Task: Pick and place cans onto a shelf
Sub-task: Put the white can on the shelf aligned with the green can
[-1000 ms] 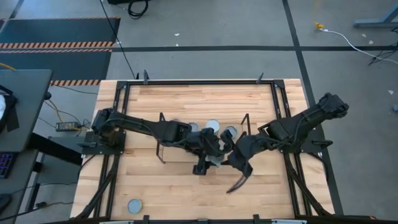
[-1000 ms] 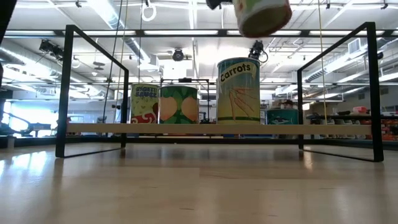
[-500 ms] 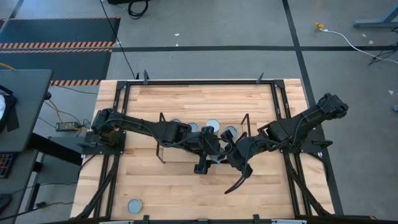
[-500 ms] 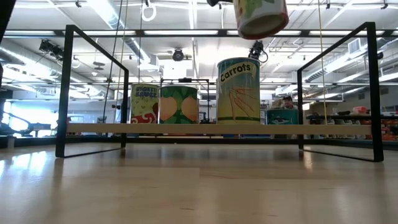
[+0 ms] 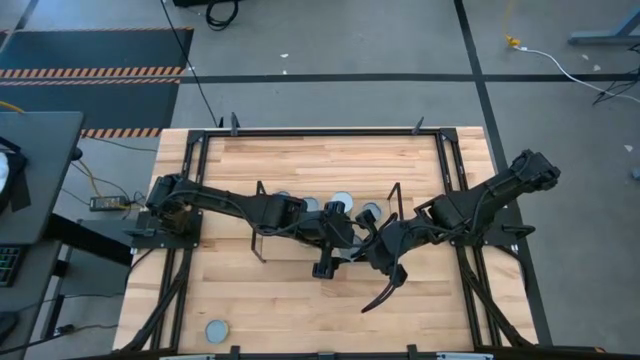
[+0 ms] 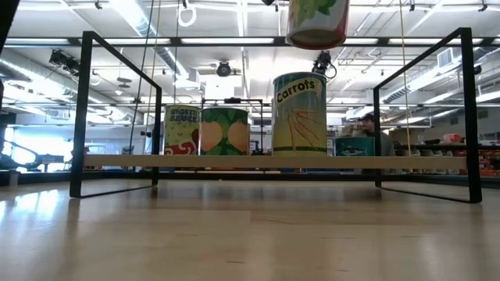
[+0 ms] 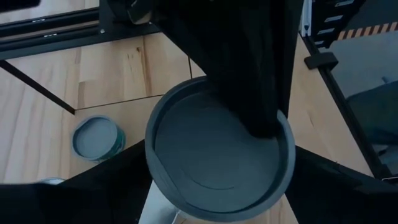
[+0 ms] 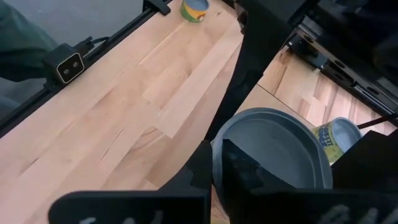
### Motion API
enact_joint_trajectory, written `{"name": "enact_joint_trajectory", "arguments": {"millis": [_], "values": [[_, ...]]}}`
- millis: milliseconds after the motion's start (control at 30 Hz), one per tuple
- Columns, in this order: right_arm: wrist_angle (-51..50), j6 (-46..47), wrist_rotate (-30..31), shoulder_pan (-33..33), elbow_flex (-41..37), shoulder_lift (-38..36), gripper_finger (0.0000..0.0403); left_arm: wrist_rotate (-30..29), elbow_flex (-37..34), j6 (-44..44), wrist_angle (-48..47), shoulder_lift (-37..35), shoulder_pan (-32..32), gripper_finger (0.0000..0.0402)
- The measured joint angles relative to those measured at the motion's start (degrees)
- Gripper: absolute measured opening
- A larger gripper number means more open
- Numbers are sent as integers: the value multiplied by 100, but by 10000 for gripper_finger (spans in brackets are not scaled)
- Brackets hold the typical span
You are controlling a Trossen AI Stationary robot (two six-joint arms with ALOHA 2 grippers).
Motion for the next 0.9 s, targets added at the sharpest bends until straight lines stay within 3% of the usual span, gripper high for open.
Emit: {"name": "enact_joint_trajectory", "arguments": {"millis": [400, 700, 767, 900], "values": [[-20, 18, 12, 4, -4, -7, 17, 48, 0, 153, 12, 0, 0, 317], [-13, -7, -4, 0, -4, -13, 17, -22, 0, 269, 42, -7, -56, 278], [-7, -30, -13, 0, -4, -17, 17, -20, 0, 183, 53, -7, -58, 288], [-56, -15, 32, -2, -15, -42, 17, -53, 10, 122, 141, -11, -66, 356]]}}
